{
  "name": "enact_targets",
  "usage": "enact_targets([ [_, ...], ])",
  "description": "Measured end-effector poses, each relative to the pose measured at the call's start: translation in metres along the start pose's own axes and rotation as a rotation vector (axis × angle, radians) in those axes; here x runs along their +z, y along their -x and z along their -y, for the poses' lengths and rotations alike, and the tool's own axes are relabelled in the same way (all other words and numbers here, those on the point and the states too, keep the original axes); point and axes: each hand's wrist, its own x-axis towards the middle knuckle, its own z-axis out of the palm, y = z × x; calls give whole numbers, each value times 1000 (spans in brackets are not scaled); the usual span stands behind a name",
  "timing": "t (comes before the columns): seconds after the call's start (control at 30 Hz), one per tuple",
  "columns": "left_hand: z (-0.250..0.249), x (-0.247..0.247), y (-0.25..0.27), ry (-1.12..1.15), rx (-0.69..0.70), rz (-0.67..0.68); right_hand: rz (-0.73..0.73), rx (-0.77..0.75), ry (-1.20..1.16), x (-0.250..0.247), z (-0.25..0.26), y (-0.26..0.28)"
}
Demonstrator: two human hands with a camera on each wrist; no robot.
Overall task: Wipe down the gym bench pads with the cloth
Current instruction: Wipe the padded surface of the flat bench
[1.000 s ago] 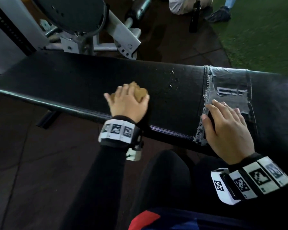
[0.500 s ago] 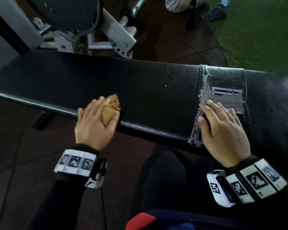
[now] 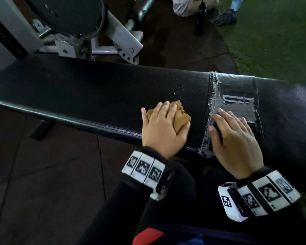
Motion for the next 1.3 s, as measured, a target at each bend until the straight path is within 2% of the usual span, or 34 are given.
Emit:
enact_targets([
  [0.13, 26, -13, 33, 87, 140, -102, 18, -4, -1, 0, -1, 0],
  [0.2, 51, -22, 39, 74, 128, -139, 20, -3, -3, 0, -1, 0],
  [0.3, 93, -35, 30, 66, -55, -180, 19, 1, -3, -1, 0, 0],
  [0.4, 122, -39, 9, 64, -253, -148, 23, 0, -1, -2, 0, 1],
  [0.53, 106, -30, -21, -4, -375, -72, 42, 4, 4, -4, 2, 1],
  [0.6, 81, -22, -29, -21, -315, -45, 47, 8, 5, -5, 3, 1],
  [0.8, -11, 7, -18, 23, 0, 2, 110, 21, -23, -10, 3, -2],
  [0.9, -15, 5, -14, 131, 56, 16, 217, 18, -52, -16, 1, -7],
  [0.97, 2, -1, -16, 218, 44, 5, 282, 6, -70, -22, 1, -12],
  [1.03, 30, -8, -19, 230, -45, -20, 296, -5, -124, -32, 5, -17],
  [1.17, 98, -20, -22, 77, -244, -10, 279, -132, -158, -47, 28, -29],
  [1.3, 144, -26, -21, -15, -295, -46, 394, -227, -150, -45, 58, -41],
])
